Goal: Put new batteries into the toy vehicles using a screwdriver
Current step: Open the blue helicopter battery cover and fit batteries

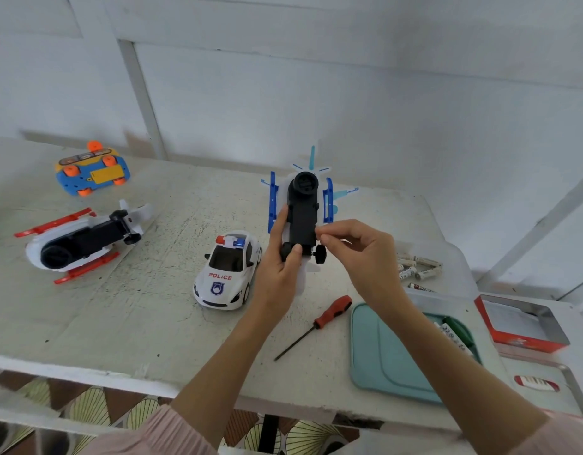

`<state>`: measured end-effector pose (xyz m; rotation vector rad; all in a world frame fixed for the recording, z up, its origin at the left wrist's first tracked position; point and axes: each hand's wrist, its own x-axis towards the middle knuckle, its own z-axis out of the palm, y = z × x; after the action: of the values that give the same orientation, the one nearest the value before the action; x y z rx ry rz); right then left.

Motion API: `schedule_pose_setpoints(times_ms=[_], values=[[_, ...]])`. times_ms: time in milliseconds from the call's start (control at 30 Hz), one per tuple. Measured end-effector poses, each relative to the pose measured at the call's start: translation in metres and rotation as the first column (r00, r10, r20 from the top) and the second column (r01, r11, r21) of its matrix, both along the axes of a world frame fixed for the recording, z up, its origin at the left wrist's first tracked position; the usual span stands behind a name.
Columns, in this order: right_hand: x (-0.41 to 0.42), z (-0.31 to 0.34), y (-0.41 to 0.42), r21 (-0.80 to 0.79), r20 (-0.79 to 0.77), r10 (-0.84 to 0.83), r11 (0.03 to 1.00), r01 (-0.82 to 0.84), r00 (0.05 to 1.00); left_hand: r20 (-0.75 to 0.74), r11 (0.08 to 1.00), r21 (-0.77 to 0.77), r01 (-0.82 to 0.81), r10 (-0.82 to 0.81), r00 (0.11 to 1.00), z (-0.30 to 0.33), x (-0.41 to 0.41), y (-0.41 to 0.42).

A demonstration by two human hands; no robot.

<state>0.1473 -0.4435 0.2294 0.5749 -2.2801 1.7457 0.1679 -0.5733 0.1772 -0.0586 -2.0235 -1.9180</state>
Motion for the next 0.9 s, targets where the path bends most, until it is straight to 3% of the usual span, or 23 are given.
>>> schedule_pose_setpoints(times_ms=[367, 900], values=[[0.002, 0.002, 0.014, 0.030, 0.017, 0.126, 0.992, -0.126, 0.992, 0.031, 0.999, 0.013, 0.048, -0.048, 0.998, 0.001, 0.000, -0.001], [0.004, -0.004, 0.026, 0.136, 0.000, 0.089, 0.987, -0.088, 0.996, 0.048, 0.999, 0.040, -0.001, -0.001, 0.999, 0.001, -0.002, 0.001]])
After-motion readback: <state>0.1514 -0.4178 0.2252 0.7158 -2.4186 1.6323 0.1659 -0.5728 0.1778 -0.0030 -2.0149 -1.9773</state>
